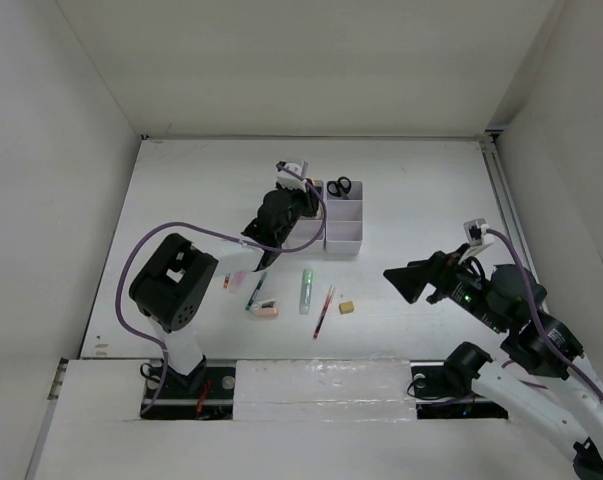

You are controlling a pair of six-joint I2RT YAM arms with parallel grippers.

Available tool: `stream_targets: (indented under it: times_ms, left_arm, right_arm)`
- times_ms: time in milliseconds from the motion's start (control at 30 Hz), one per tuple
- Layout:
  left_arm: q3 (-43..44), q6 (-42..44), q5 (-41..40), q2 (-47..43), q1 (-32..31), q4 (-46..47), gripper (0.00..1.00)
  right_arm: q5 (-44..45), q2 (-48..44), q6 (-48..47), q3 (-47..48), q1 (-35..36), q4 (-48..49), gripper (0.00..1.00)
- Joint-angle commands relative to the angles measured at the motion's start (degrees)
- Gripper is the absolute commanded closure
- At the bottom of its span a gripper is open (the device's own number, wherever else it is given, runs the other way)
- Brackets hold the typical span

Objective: Sort the stationery into containers
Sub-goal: Place the stationery into the container, then grab a piece of stationery with the right arm

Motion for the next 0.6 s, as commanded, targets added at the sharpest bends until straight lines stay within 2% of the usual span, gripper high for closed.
stream_targets:
  times_ms: [0, 33, 100, 300, 333, 500, 567]
  left_arm:
    - [0.1, -0.4, -0.8, -1.1, 0.0, 2.4, 0.76]
    - [-0.5, -0.4, -0.2, -1.8, 0.0, 2.4, 0.60]
    - [-0.5, -0.4, 0.5, -3.6, 0.0, 1.9, 0.42]
    - [-1.0, -1.8, 0.0, -11.7, -1.5, -2.7, 0.21]
    - [-1.0, -1.8, 0.0, -14.4, -2.0, -3.8, 0.00]
    - [3.4, -5.0, -3.8, -21.2, -2.1, -19.0, 0.00]
    - [4.5, -6.7, -7.1, -24.7, -2.1, -24.8, 0.00]
  right_arm:
    - [-1.0, -0.4, -1.1, -0.1, 0.0, 1.5, 0.00]
    - [-1.0, -0.4, -1.1, -0.1, 0.0, 1.5, 0.00]
    - [-1.5, -0.4, -1.1, -0.1, 0.0, 1.5, 0.00]
    - [-1.4, 2.3, -1.7, -0.1, 0.0, 2.1, 0.00]
    - [-1.4, 3.0, -1.7, -0.1, 0.0, 1.5, 0.00]
    - [0.0, 9.2, -1.7, 0.4, 0.0, 1.5, 0.00]
    - [3.9, 11.4, 0.2, 0.4, 1.8, 1.5, 0.00]
